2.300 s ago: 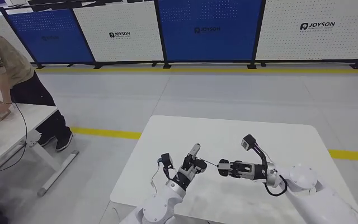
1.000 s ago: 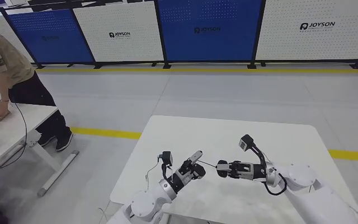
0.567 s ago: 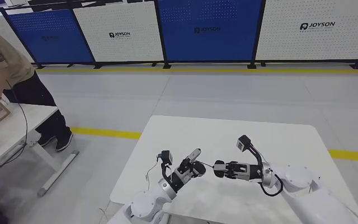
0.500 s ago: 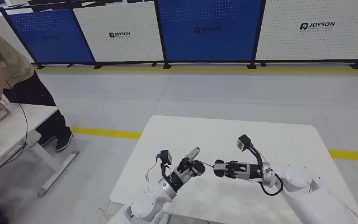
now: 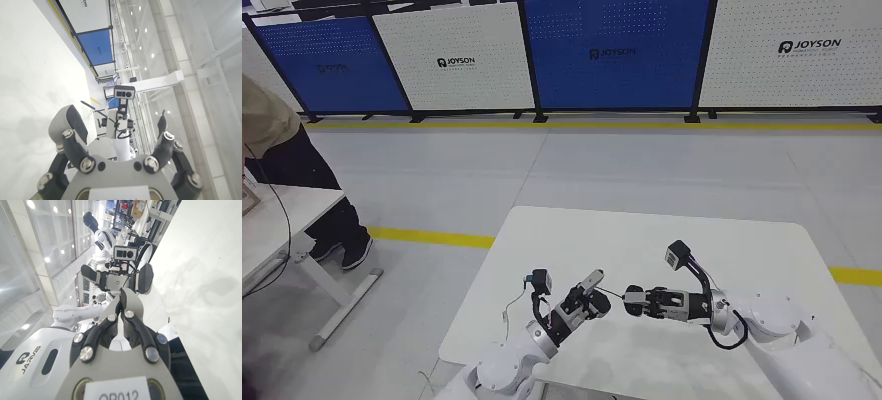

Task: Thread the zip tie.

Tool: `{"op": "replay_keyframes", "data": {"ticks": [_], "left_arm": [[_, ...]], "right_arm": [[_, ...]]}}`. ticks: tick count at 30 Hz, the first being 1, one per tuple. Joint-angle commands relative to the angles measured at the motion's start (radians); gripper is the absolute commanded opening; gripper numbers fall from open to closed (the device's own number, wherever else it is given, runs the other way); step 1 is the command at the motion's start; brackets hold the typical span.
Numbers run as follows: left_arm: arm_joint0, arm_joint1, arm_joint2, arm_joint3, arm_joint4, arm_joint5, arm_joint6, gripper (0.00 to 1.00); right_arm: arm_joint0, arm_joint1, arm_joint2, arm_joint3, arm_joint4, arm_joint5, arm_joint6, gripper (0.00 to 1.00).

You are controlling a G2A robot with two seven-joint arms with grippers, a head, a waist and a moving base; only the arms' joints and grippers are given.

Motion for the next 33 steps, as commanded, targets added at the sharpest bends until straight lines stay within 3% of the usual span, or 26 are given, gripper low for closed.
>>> {"op": "replay_keyframes", "data": {"ticks": [1, 2, 6, 7, 14, 22, 27, 33], "left_arm": [[0.003, 0.0, 0.0, 0.002, 0.005, -0.007, -0.001, 0.6], [0.005, 0.0, 0.0, 0.002, 0.006, -0.01, -0.002, 0.5], [0.006, 0.001, -0.004, 0.006, -0.004, -0.011, -0.012, 0.42], [0.003, 0.0, -0.004, 0.01, -0.01, -0.007, -0.015, 0.35], [-0.011, -0.001, 0.007, 0.02, -0.004, 0.002, -0.03, 0.29], [0.006, 0.003, -0.007, 0.013, 0.007, -0.022, -0.057, 0.27], [0.019, 0.006, -0.021, 0.006, -0.001, -0.043, -0.075, 0.13], [0.02, 0.007, -0.018, 0.009, 0.016, -0.047, -0.079, 0.2]], "right_arm": [[0.0, 0.0, 0.0, 0.0, 0.0, 0.0, 0.0, 0.0], [0.0, 0.0, 0.0, 0.0, 0.0, 0.0, 0.0, 0.0], [0.0, 0.0, 0.0, 0.0, 0.0, 0.0, 0.0, 0.0], [0.0, 0.0, 0.0, 0.0, 0.0, 0.0, 0.0, 0.0], [0.0, 0.0, 0.0, 0.0, 0.0, 0.0, 0.0, 0.0], [0.0, 0.0, 0.0, 0.0, 0.0, 0.0, 0.0, 0.0], [0.0, 0.0, 0.0, 0.0, 0.0, 0.0, 0.0, 0.0], [0.0, 0.0, 0.0, 0.0, 0.0, 0.0, 0.0, 0.0]]}}
